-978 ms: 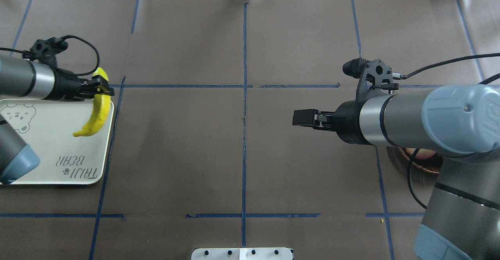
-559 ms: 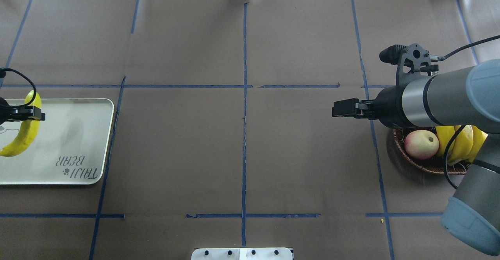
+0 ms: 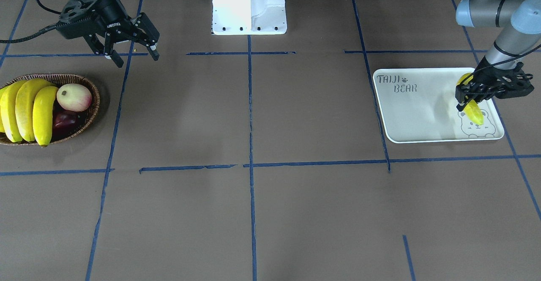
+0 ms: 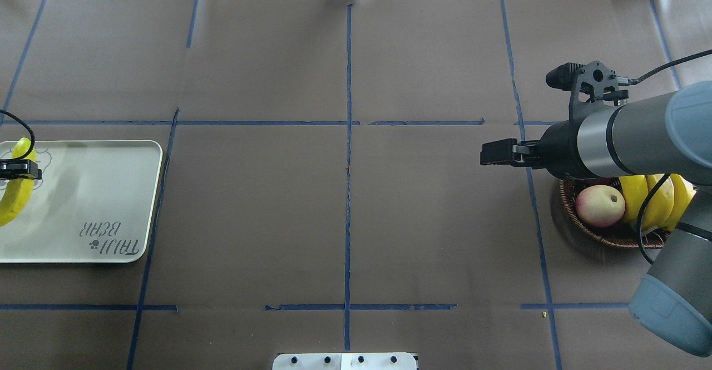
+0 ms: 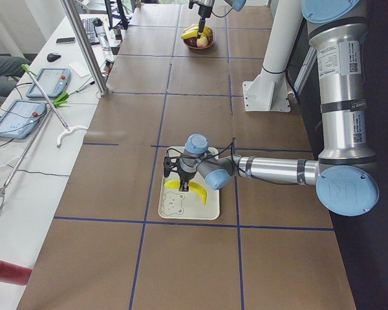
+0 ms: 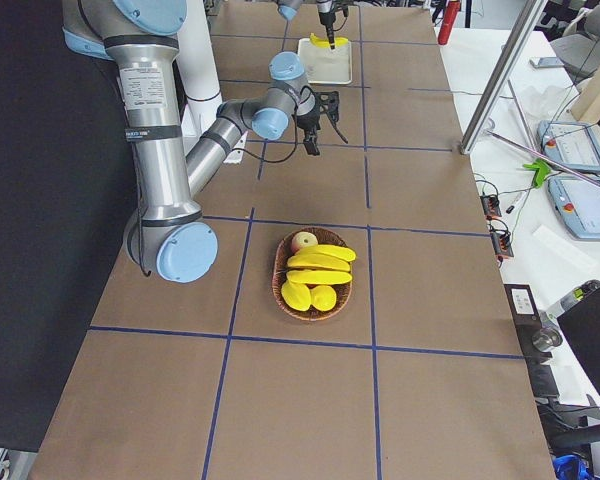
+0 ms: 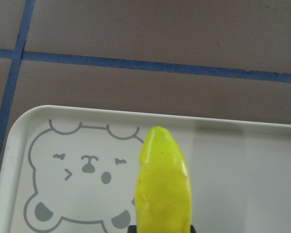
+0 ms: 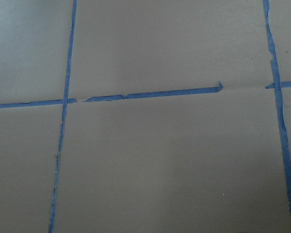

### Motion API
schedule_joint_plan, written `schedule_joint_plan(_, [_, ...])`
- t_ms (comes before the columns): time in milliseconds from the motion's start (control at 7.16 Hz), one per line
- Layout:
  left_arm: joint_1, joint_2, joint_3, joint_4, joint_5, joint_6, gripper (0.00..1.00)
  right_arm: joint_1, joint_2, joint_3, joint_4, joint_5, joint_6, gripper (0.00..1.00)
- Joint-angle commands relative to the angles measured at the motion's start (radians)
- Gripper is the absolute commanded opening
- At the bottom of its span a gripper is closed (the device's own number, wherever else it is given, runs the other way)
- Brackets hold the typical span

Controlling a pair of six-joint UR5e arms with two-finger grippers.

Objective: Transfer all bananas from basket to plate

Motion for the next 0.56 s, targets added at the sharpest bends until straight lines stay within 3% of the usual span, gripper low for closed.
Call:
schedule_joint_plan(0, [0.000,-0.001,0.014,-0.039,0.021,-0.011,1.00,0.001,-0.002,-0.002,0.000,0.001,0.000,0.99])
schedule_joint_plan(140, [0.000,-0.002,0.048,-0.125,0.020,-0.015,1.00,0.012,-0.004,-0.002,0.000,0.007,-0.002,0.99])
schedule_joint_plan(419, [0.006,-0.011,0.035,-0.161,0.000,-0.049,1.00,0.054,-0.057,0.002,0.002,0.039,-0.040,0.99])
